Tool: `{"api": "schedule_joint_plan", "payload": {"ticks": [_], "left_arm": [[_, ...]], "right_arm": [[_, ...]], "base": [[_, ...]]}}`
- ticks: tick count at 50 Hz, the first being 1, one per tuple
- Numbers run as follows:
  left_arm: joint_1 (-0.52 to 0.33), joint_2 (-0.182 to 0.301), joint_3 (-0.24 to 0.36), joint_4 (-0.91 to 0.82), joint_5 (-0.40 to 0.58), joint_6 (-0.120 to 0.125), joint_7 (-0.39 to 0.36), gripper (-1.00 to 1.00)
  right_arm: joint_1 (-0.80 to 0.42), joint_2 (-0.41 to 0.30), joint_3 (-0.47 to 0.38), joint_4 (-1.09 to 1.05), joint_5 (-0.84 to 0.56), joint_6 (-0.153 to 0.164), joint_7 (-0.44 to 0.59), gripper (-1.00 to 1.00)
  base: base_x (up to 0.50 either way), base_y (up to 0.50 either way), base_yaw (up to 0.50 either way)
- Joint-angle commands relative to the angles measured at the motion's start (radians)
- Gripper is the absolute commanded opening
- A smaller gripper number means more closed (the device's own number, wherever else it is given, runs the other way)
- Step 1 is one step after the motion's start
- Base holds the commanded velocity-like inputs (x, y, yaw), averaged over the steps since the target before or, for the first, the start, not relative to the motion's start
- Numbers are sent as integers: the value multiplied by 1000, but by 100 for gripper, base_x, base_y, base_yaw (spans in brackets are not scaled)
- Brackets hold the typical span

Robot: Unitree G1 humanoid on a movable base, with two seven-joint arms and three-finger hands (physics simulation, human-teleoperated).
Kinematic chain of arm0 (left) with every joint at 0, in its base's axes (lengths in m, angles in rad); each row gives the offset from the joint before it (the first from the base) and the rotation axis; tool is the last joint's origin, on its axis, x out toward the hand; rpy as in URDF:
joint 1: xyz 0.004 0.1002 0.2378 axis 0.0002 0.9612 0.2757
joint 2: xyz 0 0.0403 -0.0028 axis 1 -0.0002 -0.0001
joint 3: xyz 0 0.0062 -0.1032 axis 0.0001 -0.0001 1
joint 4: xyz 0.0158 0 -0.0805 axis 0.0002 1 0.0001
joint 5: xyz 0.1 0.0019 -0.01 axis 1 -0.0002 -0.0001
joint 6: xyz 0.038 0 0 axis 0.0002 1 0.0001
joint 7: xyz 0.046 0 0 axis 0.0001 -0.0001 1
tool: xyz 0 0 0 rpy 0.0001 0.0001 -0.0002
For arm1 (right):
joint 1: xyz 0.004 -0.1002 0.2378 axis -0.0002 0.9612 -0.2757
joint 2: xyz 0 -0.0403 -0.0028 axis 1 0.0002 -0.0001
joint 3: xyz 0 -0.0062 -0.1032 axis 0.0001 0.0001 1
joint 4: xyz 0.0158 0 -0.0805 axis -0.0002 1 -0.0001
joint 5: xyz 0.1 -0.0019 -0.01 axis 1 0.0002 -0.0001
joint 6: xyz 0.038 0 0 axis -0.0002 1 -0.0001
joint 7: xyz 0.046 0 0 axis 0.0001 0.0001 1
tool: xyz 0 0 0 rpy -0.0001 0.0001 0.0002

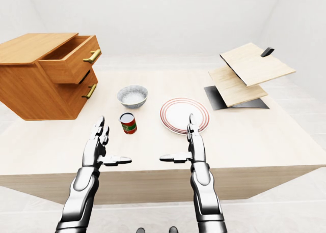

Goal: Close the top drawer of the cabinet.

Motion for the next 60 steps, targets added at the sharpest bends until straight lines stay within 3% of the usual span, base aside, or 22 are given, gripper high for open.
{"api": "schedule_joint_plan", "payload": {"ticks": [1,2,3,4,5,7,8,9,10,11,12,13,14,15,16,18,20,28,40,47,60], "left_arm": [[-20,-15,37,14,24,17,-26,100],[-17,-4,32,37,22,-9,-17,100],[-20,2,27,45,18,-13,-8,100],[-19,5,18,28,24,11,9,100],[-23,11,16,34,17,9,14,100],[-3,22,-12,36,18,36,-8,100],[8,22,-28,9,29,12,-5,100],[5,28,-33,-3,43,15,3,100],[6,20,-17,-29,11,44,8,100],[10,27,-23,-33,14,34,2,100],[13,33,-24,-23,22,6,5,100],[13,33,-20,-40,21,19,14,100],[15,37,-21,-80,15,50,6,100],[7,37,-11,-101,20,52,25,100],[1,38,1,-132,-10,70,14,100],[9,40,-4,-217,-11,97,13,100],[10,38,2,-254,-39,108,3,100],[-41,56,11,-434,-56,108,17,100],[-101,58,24,-511,-59,108,32,100],[-115,63,5,-580,-47,108,41,100],[-163,72,24,-611,-35,108,49,100]], "right_arm": [[-2,-10,-5,34,-11,-14,22,100],[-4,-10,-6,31,-9,-8,25,100],[-5,-10,-8,35,-10,-9,24,100],[-1,-9,-10,27,-4,-9,28,100],[-1,-8,-10,31,-6,-12,27,100],[0,-10,-10,31,-23,-27,16,100],[-1,-17,-6,17,-56,-50,0,100],[-3,-10,-14,12,-34,-27,6,100],[-5,-14,-14,2,-40,-19,5,100],[-1,-16,-11,-19,-50,-4,4,100],[2,-15,-12,-40,-45,6,8,100],[7,-13,-15,-66,-38,27,12,100],[15,-9,-10,-99,-21,60,28,100],[20,-17,1,-120,-47,68,29,100],[25,-14,-3,-168,-44,87,26,100],[27,-20,-7,-232,-42,87,38,100],[28,-20,-13,-281,-35,87,46,100],[20,-25,-48,-503,-28,87,64,100],[-60,-44,-89,-673,-21,87,78,100],[-73,-51,-103,-677,-21,87,77,100],[-137,-65,-111,-729,-19,87,66,100]], "base": [[0,0,0],[0,0,0],[0,0,0],[0,0,0],[0,0,0],[0,0,0],[0,0,0],[0,0,0],[0,0,0],[0,0,0],[0,0,0],[0,0,0],[0,0,0],[0,0,0],[0,0,0],[0,0,0],[0,0,0],[0,0,0],[0,0,0],[0,0,0],[0,0,0]]}}
